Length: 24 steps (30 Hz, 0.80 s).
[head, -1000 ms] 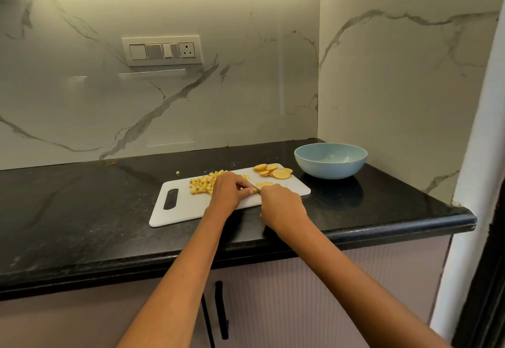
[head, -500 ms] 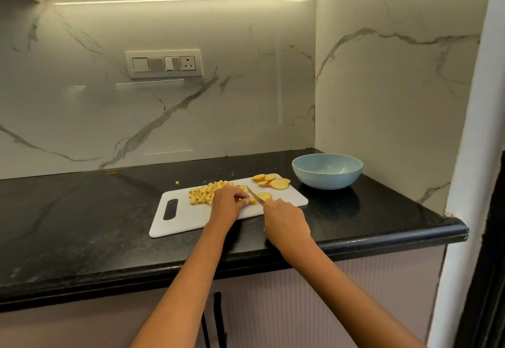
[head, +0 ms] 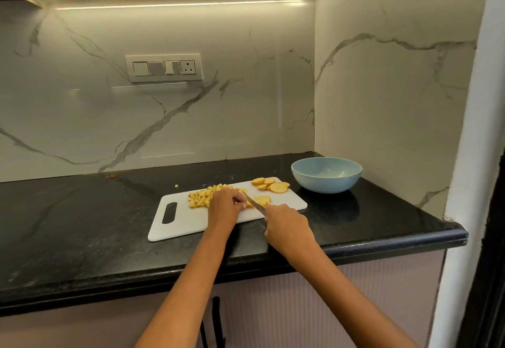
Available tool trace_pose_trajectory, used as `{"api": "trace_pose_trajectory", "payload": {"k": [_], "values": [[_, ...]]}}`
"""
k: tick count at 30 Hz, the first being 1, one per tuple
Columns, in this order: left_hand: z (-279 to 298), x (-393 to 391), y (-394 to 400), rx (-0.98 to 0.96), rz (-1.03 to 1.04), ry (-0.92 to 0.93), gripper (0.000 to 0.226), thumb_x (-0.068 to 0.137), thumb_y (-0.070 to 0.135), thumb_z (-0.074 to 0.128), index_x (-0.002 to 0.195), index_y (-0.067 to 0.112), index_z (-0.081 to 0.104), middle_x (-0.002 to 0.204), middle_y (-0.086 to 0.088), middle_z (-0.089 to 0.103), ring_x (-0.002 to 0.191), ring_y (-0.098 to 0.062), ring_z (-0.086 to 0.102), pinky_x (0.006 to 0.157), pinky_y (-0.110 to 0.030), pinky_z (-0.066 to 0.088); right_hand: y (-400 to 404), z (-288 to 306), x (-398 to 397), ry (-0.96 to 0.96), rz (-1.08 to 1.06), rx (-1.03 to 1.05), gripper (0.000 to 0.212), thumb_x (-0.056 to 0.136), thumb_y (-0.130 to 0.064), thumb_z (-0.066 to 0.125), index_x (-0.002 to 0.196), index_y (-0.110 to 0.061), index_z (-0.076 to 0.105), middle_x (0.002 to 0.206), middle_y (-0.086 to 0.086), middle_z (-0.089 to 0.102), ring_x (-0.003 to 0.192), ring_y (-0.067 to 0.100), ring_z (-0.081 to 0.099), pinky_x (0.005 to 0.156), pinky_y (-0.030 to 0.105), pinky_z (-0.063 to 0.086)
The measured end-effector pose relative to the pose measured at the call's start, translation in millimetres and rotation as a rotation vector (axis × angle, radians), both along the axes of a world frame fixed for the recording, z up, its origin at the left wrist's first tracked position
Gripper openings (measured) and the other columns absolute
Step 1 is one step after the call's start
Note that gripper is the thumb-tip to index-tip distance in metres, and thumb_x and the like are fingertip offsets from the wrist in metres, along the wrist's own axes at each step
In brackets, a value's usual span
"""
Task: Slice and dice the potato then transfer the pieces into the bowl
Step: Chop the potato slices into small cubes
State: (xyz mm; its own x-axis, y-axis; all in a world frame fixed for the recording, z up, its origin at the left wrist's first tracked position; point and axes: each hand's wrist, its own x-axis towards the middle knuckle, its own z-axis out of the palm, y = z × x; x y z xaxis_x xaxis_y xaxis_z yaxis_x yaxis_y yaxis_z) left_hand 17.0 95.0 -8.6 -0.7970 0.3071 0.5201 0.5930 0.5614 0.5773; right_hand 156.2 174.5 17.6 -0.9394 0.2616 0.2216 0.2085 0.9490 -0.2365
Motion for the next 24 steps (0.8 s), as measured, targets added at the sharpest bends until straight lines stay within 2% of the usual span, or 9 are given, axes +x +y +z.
{"api": "trace_pose_trajectory", "payload": {"k": [9,16,20,24], "values": [[4.8,0.1,-2.8,-0.087,-0.035,-0.011,0.010,0.080,0.012,0.071,0.088,0.010,0.075,0.092,-0.006,0.071,0.083,-0.012,0.057,0.070,-0.023,0.043,-4.5,9.1,-13.9,-0.054,0.008,0.044,0.030,0.095,-0.017,0.052,0.124,-0.009,0.050,0.119,0.010,0.055,0.106,0.023,0.056,0.084,0.029,0.044],[2.4,4.8,-1.0,-0.067,0.013,0.009,0.011,0.082,0.014,0.070,0.091,0.010,0.075,0.097,-0.005,0.071,0.083,-0.008,0.054,0.070,-0.022,0.040,-9.5,-4.3,-4.5,-0.006,0.021,0.211,0.024,0.097,-0.009,0.046,0.120,-0.007,0.054,0.114,0.011,0.059,0.100,0.024,0.061,0.082,0.032,0.048],[-0.1,5.1,-0.3,-0.055,0.024,0.015,0.010,0.083,0.014,0.068,0.091,0.011,0.074,0.097,-0.004,0.070,0.083,-0.009,0.055,0.072,-0.022,0.043,-0.7,-6.2,-9.1,0.045,0.003,0.146,0.027,0.097,-0.013,0.047,0.123,-0.009,0.050,0.114,0.010,0.058,0.100,0.022,0.060,0.079,0.029,0.046],[0.1,3.2,1.1,-0.027,0.068,0.042,0.018,0.087,0.006,0.061,0.100,0.010,0.072,0.107,-0.006,0.068,0.099,-0.017,0.060,0.080,-0.022,0.043,13.3,-12.4,-11.3,0.132,-0.022,0.051,0.026,0.096,-0.018,0.047,0.121,-0.012,0.048,0.106,0.008,0.060,0.090,0.020,0.060,0.068,0.026,0.043]]}}
